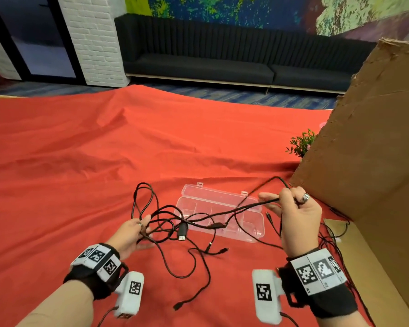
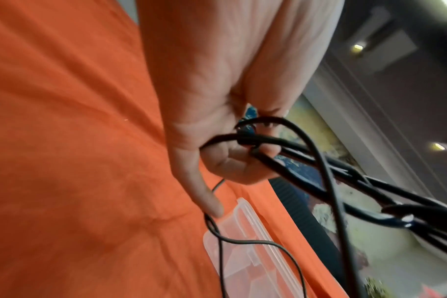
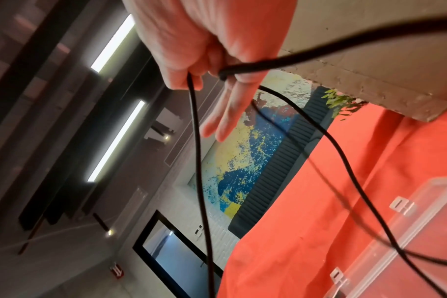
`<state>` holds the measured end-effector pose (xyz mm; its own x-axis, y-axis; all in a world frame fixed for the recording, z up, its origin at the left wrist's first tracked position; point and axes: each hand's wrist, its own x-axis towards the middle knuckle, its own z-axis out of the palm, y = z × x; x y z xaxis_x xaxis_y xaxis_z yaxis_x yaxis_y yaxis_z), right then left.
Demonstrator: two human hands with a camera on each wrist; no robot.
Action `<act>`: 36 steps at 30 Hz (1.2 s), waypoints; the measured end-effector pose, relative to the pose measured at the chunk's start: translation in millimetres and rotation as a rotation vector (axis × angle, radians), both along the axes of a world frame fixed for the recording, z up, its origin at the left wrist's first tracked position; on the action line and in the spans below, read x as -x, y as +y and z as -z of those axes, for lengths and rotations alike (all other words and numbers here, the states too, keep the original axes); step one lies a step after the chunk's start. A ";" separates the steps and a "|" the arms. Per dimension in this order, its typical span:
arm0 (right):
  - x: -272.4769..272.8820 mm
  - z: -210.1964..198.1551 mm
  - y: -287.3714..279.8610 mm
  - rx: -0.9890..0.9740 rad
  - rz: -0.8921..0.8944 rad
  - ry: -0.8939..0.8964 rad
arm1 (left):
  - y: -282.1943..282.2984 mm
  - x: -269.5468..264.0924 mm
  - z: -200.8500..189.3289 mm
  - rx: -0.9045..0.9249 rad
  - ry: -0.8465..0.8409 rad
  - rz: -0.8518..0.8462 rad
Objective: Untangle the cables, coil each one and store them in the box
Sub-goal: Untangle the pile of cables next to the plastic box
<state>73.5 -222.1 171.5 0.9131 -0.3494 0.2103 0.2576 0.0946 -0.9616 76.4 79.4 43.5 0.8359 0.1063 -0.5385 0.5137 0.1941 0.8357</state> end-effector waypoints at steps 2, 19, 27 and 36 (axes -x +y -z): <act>-2.1 -0.8 -0.5 -0.103 0.006 -0.011 | 8.6 0.5 6.8 0.048 0.036 -0.077; -2.4 94.7 27.5 1.680 -0.849 0.425 | -4.8 -8.8 18.9 0.128 0.096 -0.346; 6.6 112.4 29.3 1.630 -0.910 0.599 | -4.8 3.7 16.3 -0.273 0.137 -0.082; -4.9 74.5 30.4 1.060 -0.779 0.344 | -44.4 39.0 16.1 -1.277 -1.037 0.563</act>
